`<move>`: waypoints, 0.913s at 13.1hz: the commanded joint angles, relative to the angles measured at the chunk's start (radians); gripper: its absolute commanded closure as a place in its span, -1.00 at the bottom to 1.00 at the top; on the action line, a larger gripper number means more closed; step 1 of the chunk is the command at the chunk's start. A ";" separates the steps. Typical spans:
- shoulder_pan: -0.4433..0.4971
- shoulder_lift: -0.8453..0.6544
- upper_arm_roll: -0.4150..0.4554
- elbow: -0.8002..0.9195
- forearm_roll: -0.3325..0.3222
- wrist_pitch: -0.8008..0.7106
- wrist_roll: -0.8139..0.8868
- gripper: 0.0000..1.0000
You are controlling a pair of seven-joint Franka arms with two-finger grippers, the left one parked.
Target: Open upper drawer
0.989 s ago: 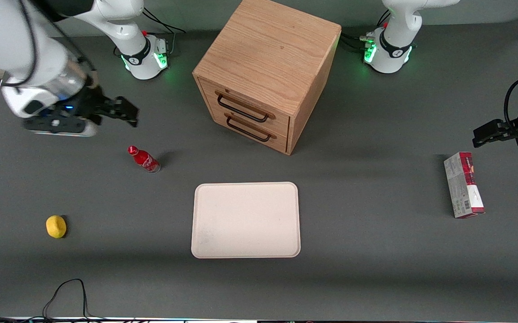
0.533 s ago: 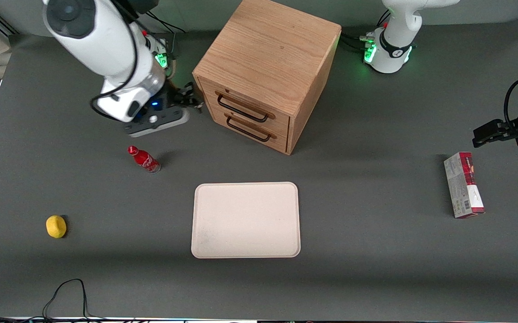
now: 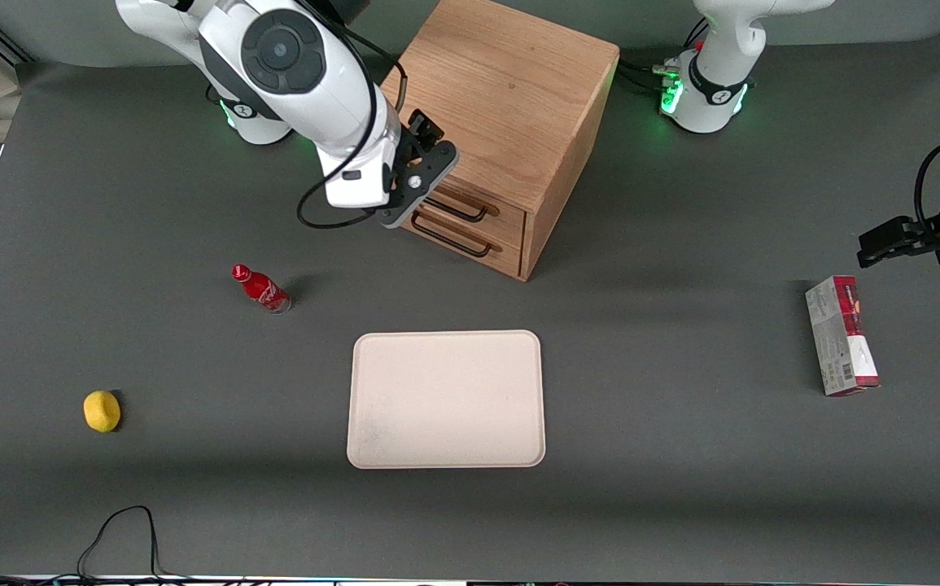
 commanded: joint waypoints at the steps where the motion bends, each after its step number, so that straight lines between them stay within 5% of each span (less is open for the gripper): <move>1: 0.002 0.050 0.009 0.006 -0.019 0.044 -0.158 -1.00; 12: -0.009 0.053 -0.002 -0.198 -0.022 0.263 -0.275 -1.00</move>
